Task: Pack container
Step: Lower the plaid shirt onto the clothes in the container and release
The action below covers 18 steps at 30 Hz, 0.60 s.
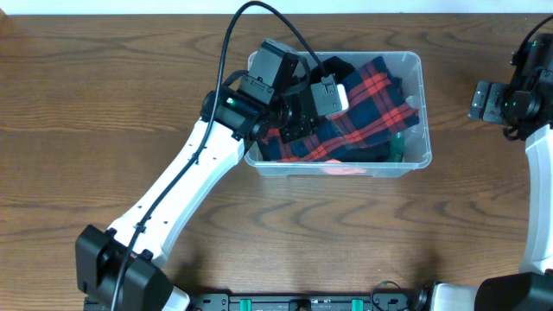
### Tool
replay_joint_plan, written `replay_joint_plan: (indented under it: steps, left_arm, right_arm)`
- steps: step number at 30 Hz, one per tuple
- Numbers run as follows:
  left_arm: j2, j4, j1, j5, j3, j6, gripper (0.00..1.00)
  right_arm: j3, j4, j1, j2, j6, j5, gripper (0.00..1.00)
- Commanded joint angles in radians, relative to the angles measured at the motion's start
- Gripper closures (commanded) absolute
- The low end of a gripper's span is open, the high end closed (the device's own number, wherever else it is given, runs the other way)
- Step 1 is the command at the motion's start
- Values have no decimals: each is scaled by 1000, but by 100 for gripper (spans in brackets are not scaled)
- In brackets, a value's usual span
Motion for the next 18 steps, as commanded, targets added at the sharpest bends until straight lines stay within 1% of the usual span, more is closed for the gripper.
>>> replay_joint_plan:
  steps: [1, 7, 16, 18]
  left_arm:
    - [2, -6, -3, 20, 8, 6, 94]
    - [16, -6, -8, 21, 7, 6, 87]
    - [68, -2, -8, 20, 7, 25, 87]
    - [68, 8, -8, 20, 7, 25, 84]
  right_arm:
    - [6, -1, -2, 1, 10, 13, 1]
    - [6, -2, -2, 1, 10, 13, 1]
    - [6, -1, -2, 1, 10, 13, 1]
    - [6, -2, -2, 1, 10, 13, 1]
